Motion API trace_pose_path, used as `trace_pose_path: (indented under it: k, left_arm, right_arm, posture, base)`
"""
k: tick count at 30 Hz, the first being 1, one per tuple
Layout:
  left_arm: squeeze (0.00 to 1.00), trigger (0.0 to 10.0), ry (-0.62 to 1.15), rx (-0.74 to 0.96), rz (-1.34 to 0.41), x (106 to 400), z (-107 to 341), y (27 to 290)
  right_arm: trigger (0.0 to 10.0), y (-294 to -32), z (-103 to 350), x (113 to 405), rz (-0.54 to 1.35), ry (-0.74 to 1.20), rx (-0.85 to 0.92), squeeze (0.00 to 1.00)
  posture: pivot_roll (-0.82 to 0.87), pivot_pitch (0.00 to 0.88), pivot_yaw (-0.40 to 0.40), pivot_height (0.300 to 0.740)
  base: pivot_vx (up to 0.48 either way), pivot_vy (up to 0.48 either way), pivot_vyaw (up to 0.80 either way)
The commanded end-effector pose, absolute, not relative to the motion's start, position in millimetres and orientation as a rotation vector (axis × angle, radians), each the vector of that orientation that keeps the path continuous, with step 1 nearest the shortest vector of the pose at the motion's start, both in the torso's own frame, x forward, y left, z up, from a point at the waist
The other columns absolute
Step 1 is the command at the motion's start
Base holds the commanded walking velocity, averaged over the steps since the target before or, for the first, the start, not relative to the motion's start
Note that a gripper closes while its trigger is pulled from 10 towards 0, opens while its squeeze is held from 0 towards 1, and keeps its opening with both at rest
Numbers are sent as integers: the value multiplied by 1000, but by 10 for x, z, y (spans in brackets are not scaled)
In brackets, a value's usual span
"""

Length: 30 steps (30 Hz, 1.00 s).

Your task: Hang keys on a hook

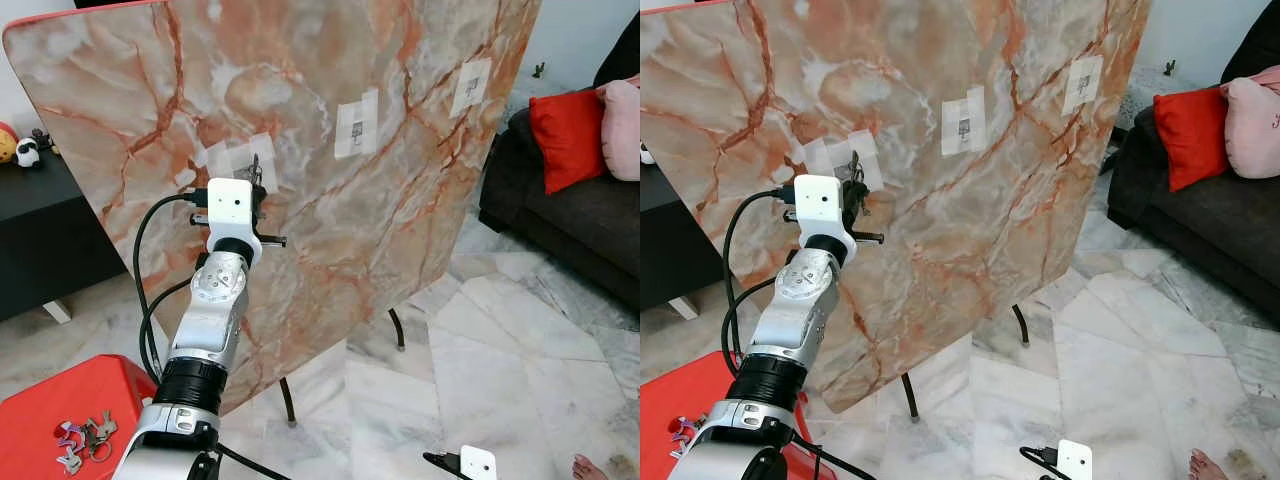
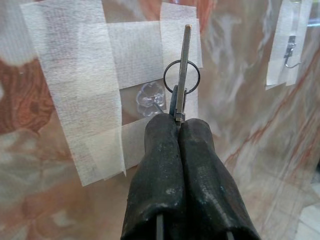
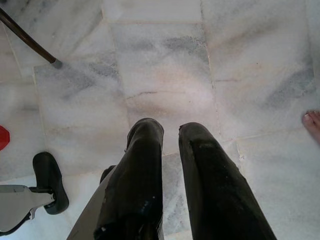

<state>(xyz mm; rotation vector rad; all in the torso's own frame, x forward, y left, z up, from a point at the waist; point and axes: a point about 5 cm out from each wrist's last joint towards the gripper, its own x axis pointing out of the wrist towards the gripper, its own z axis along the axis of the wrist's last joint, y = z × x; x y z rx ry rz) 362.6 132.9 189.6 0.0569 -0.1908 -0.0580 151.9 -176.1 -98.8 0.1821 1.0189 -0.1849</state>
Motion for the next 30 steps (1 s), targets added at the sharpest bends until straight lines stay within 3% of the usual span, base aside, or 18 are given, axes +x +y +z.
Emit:
trace_pose_path:
  k: [1,18,19,20,21,30]
  left_arm:
    - [0,10000,-231,78,-106,3611,1981,1252]
    - [0,10000,-212,159,-219,3564,1891,1152]
    - [149,10000,-211,163,-224,3563,1886,1147]
    - [702,10000,-210,164,-227,3561,1883,1144]
    - [1000,10000,-209,165,-231,3558,1876,1140]
    - [1000,10000,-204,207,-293,3532,1843,1075]
  right_arm:
    - [10000,-1763,-988,1521,-183,1024,177,0]
    - [10000,-1766,-989,1519,-181,1024,175,0]
    - [10000,-1766,-989,1519,-181,1024,175,0]
    - [10000,-1766,-989,1519,-182,1024,175,0]
    - [10000,-1766,-988,1519,-182,1024,175,0]
    - [10000,-1769,-988,1519,-180,1025,175,0]
  posture:
    - [17,7,-52,740]
    - [19,7,-53,740]
    - [19,7,-53,740]
    - [19,7,-53,740]
    - [19,7,-53,740]
    - [18,7,-54,740]
  base:
    - [0,0,0]
    - [0,0,0]
    - [0,0,0]
    - [0,0,0]
    - [0,0,0]
    - [0,0,0]
